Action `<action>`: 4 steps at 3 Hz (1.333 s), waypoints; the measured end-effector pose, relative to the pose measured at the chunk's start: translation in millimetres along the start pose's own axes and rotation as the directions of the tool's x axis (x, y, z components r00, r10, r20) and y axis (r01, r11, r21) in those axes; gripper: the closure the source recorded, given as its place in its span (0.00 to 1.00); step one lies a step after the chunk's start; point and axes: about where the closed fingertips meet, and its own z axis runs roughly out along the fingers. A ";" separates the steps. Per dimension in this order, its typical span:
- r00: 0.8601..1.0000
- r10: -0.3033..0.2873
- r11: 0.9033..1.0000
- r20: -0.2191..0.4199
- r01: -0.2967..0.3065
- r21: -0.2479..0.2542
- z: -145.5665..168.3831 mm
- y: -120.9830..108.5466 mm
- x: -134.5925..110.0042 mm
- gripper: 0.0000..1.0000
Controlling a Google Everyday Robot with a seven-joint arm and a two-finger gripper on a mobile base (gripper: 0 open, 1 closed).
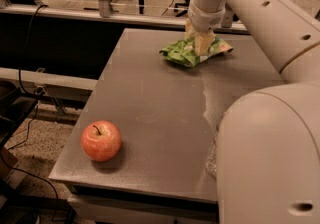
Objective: Move green rice chip bag near water bottle
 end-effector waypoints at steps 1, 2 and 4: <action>1.000 0.014 1.000 -0.002 -0.014 0.013 -14.5 4.6 -0.1 0.96; 0.999 0.045 0.999 0.006 -0.045 0.030 -35.8 18.7 1.6 1.00; 0.985 0.163 0.986 0.060 -0.165 0.030 -80.8 72.4 -7.5 1.00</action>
Offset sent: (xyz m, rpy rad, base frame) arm -0.0614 -0.0284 0.0588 0.0556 -0.0260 -0.0844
